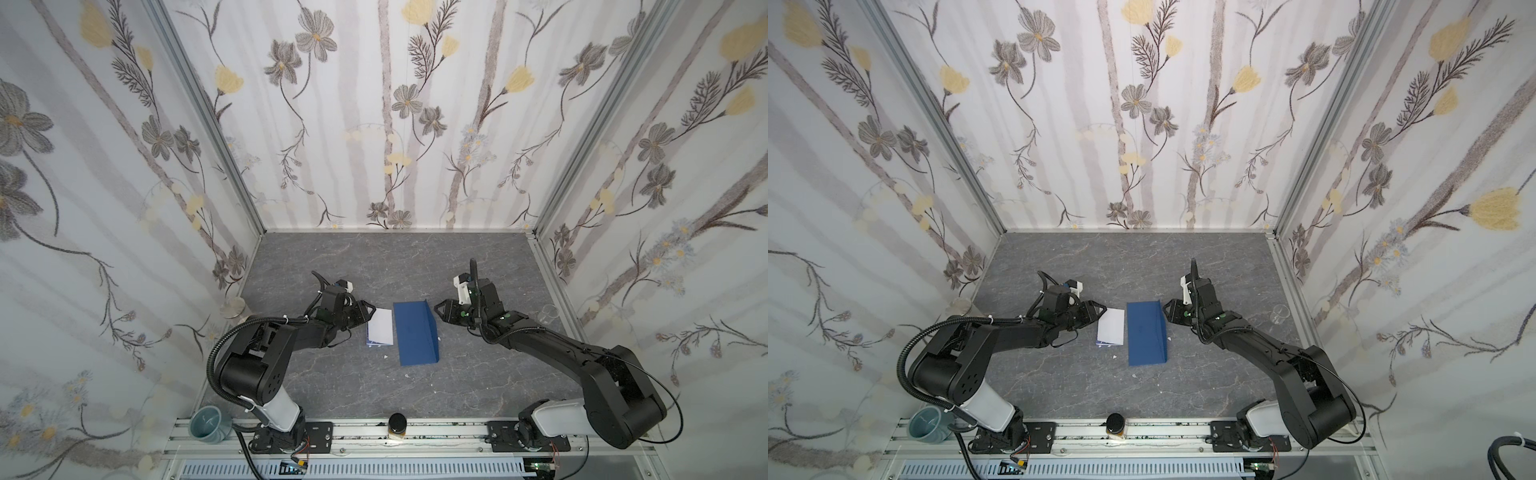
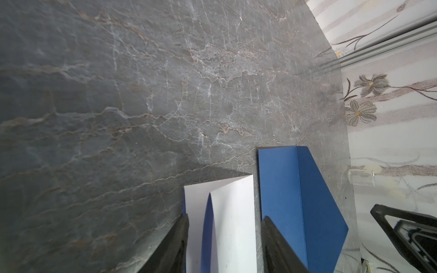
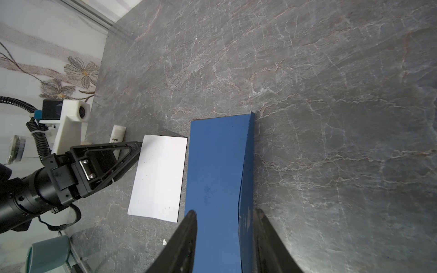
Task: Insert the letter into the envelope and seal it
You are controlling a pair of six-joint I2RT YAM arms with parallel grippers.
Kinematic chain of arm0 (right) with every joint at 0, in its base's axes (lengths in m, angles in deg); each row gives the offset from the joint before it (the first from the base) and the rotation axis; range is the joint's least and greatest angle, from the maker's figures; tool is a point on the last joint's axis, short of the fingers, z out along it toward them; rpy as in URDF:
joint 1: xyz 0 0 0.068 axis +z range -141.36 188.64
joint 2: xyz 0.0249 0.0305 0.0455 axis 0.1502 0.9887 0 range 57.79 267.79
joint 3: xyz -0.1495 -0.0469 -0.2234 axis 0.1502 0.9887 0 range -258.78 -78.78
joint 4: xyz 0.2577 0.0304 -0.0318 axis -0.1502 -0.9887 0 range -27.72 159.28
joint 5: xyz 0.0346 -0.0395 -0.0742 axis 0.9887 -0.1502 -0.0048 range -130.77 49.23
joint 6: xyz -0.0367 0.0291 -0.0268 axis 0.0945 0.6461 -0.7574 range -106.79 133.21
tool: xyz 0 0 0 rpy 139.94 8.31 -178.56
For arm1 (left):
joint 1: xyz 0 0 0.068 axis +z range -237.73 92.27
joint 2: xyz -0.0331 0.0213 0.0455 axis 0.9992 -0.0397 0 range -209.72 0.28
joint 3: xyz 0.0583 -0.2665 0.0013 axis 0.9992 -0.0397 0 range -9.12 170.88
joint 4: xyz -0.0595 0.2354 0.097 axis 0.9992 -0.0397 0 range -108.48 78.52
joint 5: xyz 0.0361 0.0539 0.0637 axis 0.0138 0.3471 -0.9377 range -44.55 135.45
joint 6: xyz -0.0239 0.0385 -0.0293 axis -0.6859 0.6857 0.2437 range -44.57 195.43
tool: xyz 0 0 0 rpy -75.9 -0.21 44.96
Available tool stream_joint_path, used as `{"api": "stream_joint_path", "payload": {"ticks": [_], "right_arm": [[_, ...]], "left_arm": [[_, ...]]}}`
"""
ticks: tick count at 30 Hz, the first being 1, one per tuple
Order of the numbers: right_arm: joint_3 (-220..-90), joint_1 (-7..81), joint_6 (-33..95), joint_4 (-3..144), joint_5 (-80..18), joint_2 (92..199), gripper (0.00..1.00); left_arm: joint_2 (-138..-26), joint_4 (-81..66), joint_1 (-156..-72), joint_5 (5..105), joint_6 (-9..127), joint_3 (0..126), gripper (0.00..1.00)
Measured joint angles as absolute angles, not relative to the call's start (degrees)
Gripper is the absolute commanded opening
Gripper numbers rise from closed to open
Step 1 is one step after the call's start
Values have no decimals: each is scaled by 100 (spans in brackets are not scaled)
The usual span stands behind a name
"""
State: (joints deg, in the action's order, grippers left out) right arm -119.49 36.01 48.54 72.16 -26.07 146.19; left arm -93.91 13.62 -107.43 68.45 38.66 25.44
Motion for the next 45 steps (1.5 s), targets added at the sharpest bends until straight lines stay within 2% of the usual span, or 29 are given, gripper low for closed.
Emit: {"api": "stream_joint_path", "payload": {"ticks": [8,15,39,45], "right_arm": [[-11971,3590,4843,7231,-2589,14680,41],[-11971,3577,4810,7231,-2589,14726,40],[-11971,3579,4810,7231,-2589,14772,39],[-11971,3579,4810,7229,-2589,14774,39]], "left_arm": [[-9570,1367,-10743,6950,3923,2623,43],[-9728,1402,-10741,6989,3920,2634,33],[-9876,1719,-10743,7378,3870,2621,32],[-9922,1841,-10745,7418,3789,2588,20]]}}
